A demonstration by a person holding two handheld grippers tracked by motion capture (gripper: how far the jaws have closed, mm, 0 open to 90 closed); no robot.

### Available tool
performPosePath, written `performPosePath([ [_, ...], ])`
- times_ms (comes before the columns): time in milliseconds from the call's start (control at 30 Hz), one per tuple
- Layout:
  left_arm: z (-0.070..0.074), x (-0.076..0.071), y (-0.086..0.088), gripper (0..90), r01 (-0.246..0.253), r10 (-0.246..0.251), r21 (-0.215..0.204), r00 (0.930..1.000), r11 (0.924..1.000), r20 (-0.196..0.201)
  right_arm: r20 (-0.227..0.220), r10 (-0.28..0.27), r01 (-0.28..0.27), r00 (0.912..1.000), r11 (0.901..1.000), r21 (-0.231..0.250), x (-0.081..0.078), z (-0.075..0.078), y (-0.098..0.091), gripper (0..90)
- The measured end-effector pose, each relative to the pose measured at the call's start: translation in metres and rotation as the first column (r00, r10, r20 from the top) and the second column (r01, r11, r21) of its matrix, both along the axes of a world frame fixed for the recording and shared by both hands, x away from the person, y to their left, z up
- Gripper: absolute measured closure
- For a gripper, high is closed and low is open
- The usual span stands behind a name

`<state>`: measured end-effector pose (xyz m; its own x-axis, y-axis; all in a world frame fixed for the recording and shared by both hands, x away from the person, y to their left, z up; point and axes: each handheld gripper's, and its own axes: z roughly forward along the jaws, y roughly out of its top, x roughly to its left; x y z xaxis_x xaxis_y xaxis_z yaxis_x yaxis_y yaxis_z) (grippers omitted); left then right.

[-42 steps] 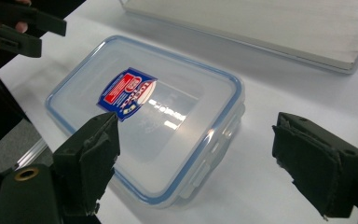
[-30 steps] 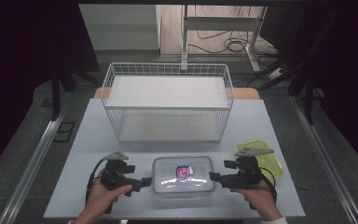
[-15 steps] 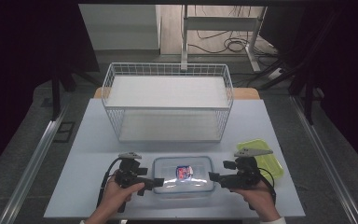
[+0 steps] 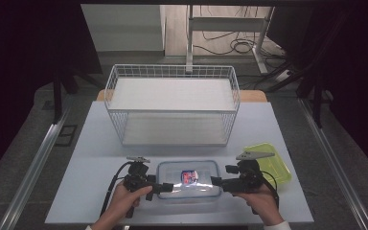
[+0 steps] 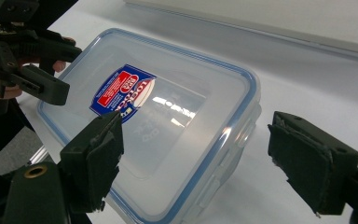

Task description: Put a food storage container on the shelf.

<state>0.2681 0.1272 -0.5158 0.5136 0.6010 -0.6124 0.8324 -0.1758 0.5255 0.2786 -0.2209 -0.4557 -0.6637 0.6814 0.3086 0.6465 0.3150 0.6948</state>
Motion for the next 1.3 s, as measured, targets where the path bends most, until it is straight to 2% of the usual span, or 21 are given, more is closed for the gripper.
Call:
performPosePath([
  [100, 0.001, 0.000, 0.003, 14.7, -0.007, 0.007, -0.003, 0.9999, 1.0000, 0.013, -0.025, -0.021, 0.021, 0.9995, 0.9997, -0.009, 0.003, -0.003, 0.000, 18.2],
  [167, 0.003, -0.001, 0.004, 18.2, -0.016, 0.016, -0.003, 0.9996, 0.9999, 0.024, -0.054, -0.035, 0.035, 0.9979, 0.9993, -0.012, 0.005, -0.007, 0.002, 18.6],
  [300, 0.003, -0.002, 0.004, 19.6, -0.021, 0.021, -0.006, 0.9996, 0.9998, 0.021, -0.115, -0.051, 0.049, 0.9920, 0.9986, -0.021, 0.008, -0.015, 0.004, 18.9],
  [567, 0.006, -0.005, 0.005, 23.8, -0.025, 0.025, 0.003, 0.9993, 0.9997, 0.029, -0.174, -0.056, 0.053, 0.9831, 0.9984, -0.021, 0.013, -0.025, 0.008, 18.0],
  [767, 0.006, -0.004, 0.006, 25.0, -0.026, 0.026, -0.001, 0.9994, 0.9997, 0.023, -0.209, -0.038, 0.039, 0.9772, 0.9992, 0.002, 0.016, -0.027, 0.009, 18.3],
  [1000, 0.006, -0.005, 0.006, 25.3, -0.027, 0.027, 0.001, 0.9992, 0.9996, 0.029, -0.288, -0.014, 0.033, 0.9576, 0.9975, 0.062, 0.020, -0.033, 0.007, 21.6],
  [1300, 0.006, -0.005, 0.006, 25.3, -0.026, 0.026, 0.001, 0.9992, 0.9997, 0.031, -0.323, -0.012, 0.045, 0.9464, 0.9946, 0.094, 0.022, -0.037, 0.006, 22.7],
])
